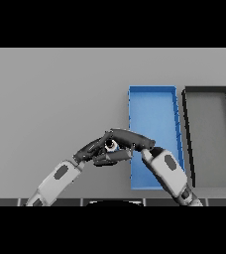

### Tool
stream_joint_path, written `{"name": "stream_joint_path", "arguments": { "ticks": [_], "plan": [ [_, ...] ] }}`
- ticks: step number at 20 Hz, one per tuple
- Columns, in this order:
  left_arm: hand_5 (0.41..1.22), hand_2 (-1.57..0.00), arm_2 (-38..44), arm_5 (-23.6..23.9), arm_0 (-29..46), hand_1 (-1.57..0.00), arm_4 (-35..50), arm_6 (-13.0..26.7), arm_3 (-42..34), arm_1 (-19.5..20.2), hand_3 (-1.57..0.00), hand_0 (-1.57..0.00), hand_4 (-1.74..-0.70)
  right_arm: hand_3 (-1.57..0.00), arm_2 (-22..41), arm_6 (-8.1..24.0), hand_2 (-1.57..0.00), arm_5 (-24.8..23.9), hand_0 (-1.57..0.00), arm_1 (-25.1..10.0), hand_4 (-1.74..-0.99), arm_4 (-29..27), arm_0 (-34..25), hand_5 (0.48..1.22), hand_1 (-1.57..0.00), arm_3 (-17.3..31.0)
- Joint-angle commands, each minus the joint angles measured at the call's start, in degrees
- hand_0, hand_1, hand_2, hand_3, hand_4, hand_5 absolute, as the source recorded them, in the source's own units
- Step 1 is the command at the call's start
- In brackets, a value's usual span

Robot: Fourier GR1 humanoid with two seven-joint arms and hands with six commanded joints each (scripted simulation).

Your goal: Pick up the blue pipe and place it into the blue bin.

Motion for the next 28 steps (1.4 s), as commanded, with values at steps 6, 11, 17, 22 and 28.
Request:
{"name": "stream_joint_path", "arguments": {
  "ticks": [6,11,17,22,28],
  "plan": [
    [0.785,-0.13,-0.58,1.13,-0.22,-0.14,-3.11,3.98,1.45,0.49,-0.14,-0.15,-0.94,-1.57,-0.03,-2.35,-1.57,1.32,-1.57,3.67,-1.496,2.44,1.33,1.215,-1.57,-1.01],
    [0.617,-0.04,-0.50,1.36,0.28,-0.05,-2.29,5.41,0.99,0.33,-0.05,-0.05,-0.89,-1.57,-1.18,-1.77,-1.57,2.24,-1.57,4.00,-1.491,3.01,1.31,1.219,-1.57,-0.43],
    [0.555,-0.01,-0.35,1.91,0.21,-0.01,-1.30,8.32,1.60,-0.58,-0.01,-0.01,-0.90,-1.57,-3.80,1.74,-1.57,1.99,-1.57,5.67,-1.490,-0.08,0.89,1.221,-1.57,-0.80],
    [0.514,0.00,-0.58,1.12,1.05,0.00,-0.42,9.68,1.24,-0.08,0.00,0.00,-0.91,-1.57,-8.22,12.60,-1.57,-3.89,-1.57,4.90,-1.639,-14.80,-4.30,1.221,-1.57,-3.96],
    [0.503,0.00,-0.80,0.66,1.52,0.00,0.01,10.58,0.61,0.21,0.00,0.00,-0.92,-1.57,-15.93,11.11,-1.57,-18.92,-1.57,-5.83,-1.714,-30.83,-22.35,1.134,-1.57,-1.66]
  ]
}}
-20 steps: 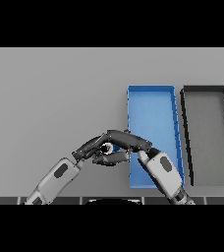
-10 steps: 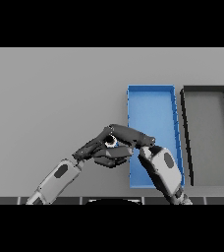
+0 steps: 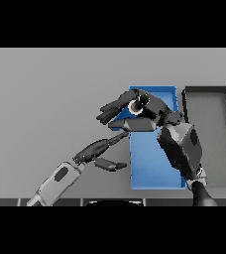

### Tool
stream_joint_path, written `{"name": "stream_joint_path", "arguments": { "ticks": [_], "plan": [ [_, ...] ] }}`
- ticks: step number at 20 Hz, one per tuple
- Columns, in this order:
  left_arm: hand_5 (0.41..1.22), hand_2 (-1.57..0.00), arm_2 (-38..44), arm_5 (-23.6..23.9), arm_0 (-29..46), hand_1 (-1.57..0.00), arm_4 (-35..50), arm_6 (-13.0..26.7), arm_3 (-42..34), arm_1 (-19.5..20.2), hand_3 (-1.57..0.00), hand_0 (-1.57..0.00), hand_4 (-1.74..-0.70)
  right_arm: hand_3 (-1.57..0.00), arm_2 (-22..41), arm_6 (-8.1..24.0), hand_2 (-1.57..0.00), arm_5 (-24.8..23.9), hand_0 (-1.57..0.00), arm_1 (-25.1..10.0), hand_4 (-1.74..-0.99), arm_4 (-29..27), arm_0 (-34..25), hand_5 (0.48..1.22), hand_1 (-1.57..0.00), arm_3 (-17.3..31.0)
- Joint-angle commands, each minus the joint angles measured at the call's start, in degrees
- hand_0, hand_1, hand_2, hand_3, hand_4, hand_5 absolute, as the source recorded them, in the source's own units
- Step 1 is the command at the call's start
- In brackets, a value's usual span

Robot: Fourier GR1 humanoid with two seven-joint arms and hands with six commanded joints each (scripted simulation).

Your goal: Pick up the blue pipe and place it into the blue bin.

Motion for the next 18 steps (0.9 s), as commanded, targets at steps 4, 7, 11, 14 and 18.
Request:
{"name": "stream_joint_path", "arguments": {
  "ticks": [4,7,11,14,18],
  "plan": [
    [0.495,0.00,-0.32,0.42,0.65,0.00,-1.01,-1.92,-0.78,0.68,0.00,0.00,-0.90,-1.57,-5.27,-1.40,-1.57,-4.40,-1.57,-4.74,-1.730,2.28,-7.78,1.110,-1.57,6.77],
    [0.491,0.00,-0.02,-0.05,0.66,0.00,-0.25,-1.42,-0.22,0.50,0.00,0.00,-0.91,-1.57,-8.34,-1.90,-1.57,-5.87,-1.57,-7.71,-1.735,6.15,-9.84,1.131,-1.57,14.28],
    [0.489,0.00,0.62,0.21,0.67,0.00,0.22,-1.16,-0.79,0.77,0.00,0.00,-0.91,-1.57,-10.82,-1.21,-1.57,-4.82,-1.57,-10.38,-1.739,10.28,-3.16,1.124,-1.57,20.28],
    [0.487,0.00,0.59,0.43,0.66,0.00,-0.02,-0.61,-0.81,0.70,0.00,0.00,-0.89,-1.57,-11.27,0.28,-1.57,-5.82,-1.57,-10.45,-1.740,12.68,2.49,1.121,-1.57,21.71],
    [0.473,0.00,1.13,0.20,0.09,0.00,0.59,0.09,-0.17,0.57,0.00,0.00,-0.89,-1.57,-9.65,2.45,-1.57,-8.21,-1.57,-9.37,-1.741,15.32,11.57,1.120,-1.57,20.48]
  ]
}}
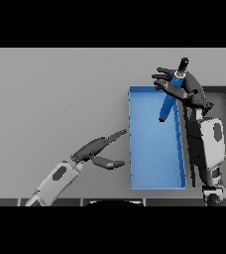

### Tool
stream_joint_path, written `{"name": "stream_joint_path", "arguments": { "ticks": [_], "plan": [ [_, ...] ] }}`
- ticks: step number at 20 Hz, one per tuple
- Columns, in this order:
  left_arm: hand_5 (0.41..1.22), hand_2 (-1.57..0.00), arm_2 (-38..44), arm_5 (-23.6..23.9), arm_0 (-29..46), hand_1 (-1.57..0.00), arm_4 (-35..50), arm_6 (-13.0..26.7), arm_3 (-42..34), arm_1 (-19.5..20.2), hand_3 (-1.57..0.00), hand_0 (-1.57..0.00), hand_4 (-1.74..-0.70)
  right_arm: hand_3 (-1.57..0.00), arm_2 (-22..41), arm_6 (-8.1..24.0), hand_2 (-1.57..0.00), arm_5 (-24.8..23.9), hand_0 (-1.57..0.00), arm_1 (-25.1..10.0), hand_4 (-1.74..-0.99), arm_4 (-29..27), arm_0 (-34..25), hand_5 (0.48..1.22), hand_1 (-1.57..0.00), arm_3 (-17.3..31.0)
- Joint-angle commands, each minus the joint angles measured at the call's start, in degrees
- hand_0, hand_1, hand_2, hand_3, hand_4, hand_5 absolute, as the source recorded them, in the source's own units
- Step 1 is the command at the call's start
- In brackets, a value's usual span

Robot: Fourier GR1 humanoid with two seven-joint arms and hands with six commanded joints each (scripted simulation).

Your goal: Pick up the blue pipe and place it into the blue bin.

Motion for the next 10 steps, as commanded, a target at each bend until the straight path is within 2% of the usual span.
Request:
{"name": "stream_joint_path", "arguments": {
  "ticks": [1,4,8,9,10],
  "plan": [
    [0.470,0.00,0.03,-0.57,0.68,0.00,0.29,-1.49,-0.28,0.69,0.00,0.00,-0.89,-1.57,1.35,0.00,-1.57,-1.37,-1.57,-0.17,-1.741,-0.29,1.55,1.120,-1.57,0.33],
    [0.463,0.00,-0.18,-0.20,0.74,0.00,-0.40,-1.99,-0.08,0.62,0.00,0.00,-0.88,-1.57,7.40,0.00,-1.57,-5.20,-1.57,-3.95,-1.741,-3.12,6.26,1.122,-1.57,2.06],
    [0.460,0.00,-0.24,-0.01,0.27,0.00,-0.01,-0.20,0.04,-0.22,0.00,0.00,-0.88,-1.57,16.68,0.00,-1.57,-8.00,-1.57,-9.53,-1.591,-7.66,10.77,1.114,-1.57,3.23],
    [0.457,0.00,-0.05,-0.23,0.41,0.00,0.12,-0.79,-0.05,0.23,0.00,0.00,-0.89,-1.33,19.31,0.00,-1.57,-8.79,-1.57,-10.85,-1.599,-9.08,10.67,1.110,-1.57,4.68],
    [0.455,0.00,-0.39,0.15,0.53,0.00,0.05,-0.04,-0.57,-0.30,0.00,0.00,-0.89,-1.12,23.16,0.00,-1.39,-10.78,-1.56,-12.79,-1.547,-12.10,10.42,1.133,-1.46,6.27]
  ]
}}
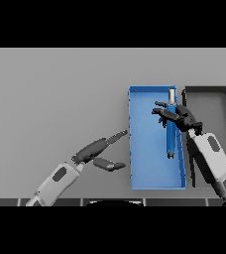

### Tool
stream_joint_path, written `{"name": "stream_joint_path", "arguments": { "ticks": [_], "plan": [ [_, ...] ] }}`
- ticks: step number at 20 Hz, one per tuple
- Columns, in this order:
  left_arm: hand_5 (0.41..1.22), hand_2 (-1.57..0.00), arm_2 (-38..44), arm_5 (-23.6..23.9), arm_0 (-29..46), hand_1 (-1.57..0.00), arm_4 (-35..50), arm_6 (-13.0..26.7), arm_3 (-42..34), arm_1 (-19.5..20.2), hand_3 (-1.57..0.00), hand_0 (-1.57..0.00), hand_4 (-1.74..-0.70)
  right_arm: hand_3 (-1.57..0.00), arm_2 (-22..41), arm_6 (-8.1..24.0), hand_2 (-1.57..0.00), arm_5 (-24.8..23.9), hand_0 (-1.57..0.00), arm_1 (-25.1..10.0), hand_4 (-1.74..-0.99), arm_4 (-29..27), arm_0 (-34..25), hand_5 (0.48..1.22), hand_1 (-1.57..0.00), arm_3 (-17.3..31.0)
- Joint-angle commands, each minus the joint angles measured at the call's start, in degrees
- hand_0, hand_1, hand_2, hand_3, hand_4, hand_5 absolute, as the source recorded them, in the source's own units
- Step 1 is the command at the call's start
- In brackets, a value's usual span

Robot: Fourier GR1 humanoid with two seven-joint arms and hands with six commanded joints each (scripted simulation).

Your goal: Pick up the blue pipe and place it into the blue bin.

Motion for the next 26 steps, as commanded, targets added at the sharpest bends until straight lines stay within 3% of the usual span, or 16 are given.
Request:
{"name": "stream_joint_path", "arguments": {
  "ticks": [1,2,4,6,9,14,16,18,26],
  "plan": [
    [0.453,0.00,-0.05,0.09,0.12,0.00,-0.10,0.29,0.12,-0.02,0.00,0.00,-0.89,-0.90,3.97,-0.01,-1.11,-2.50,-1.31,-2.35,-1.503,-4.25,-0.85,1.150,-1.17,0.69],
    [0.454,0.00,-0.10,0.17,0.44,0.00,-0.27,0.28,-0.09,0.24,0.00,0.00,-0.89,-0.72,7.80,0.00,-0.89,-4.43,-1.04,-3.86,-1.455,-7.88,-2.04,1.164,-0.93,1.77],
    [0.454,0.00,-0.53,0.20,0.66,0.00,-0.69,-0.29,-0.46,0.24,0.00,0.00,-0.89,-0.46,14.08,0.00,-0.57,-6.84,-0.67,-6.29,-1.338,-13.64,-4.66,1.157,-0.60,3.34],
    [0.453,0.00,-0.47,0.30,0.85,0.00,-0.54,0.36,-0.61,0.24,0.00,0.00,-0.89,-0.29,19.40,0.00,-0.36,-4.51,-0.43,-9.30,-1.242,-15.39,-7.46,1.081,-0.38,3.23],
    [0.453,0.00,-0.04,0.33,0.05,0.00,-0.41,0.41,0.11,0.00,0.00,0.00,-0.89,-0.15,22.85,-0.12,-0.19,-3.28,-0.22,-10.00,-1.165,-11.52,-9.11,0.924,-0.19,3.91],
    [0.455,0.00,0.24,-0.20,-0.19,0.00,0.35,0.86,0.44,-0.06,0.00,0.00,-0.91,-0.05,26.27,-3.56,-0.06,-2.70,-0.07,-9.12,-1.125,-5.08,-9.48,0.764,-0.06,6.66],
    [0.458,0.00,-0.24,0.02,0.41,0.00,0.04,0.08,0.36,-0.49,0.00,0.00,-0.91,-0.03,26.70,-2.66,-0.04,-3.46,-0.04,-9.40,-1.124,-4.07,-10.24,0.717,-0.04,6.78],
    [0.460,0.00,0.11,0.05,0.89,0.00,0.26,-0.30,0.28,-0.06,0.00,0.00,-0.91,-0.02,25.85,-4.12,-0.02,-2.75,-0.03,-9.84,-1.120,-4.85,-9.84,0.702,-0.03,6.71],
    [0.469,0.00,0.78,-0.45,-1.37,0.00,0.90,0.76,2.22,-0.96,0.00,0.00,-0.92,-0.01,26.10,-5.13,-0.01,-1.55,-0.01,-9.88,-1.129,-5.02,-9.17,0.678,-0.01,6.05]
  ]
}}
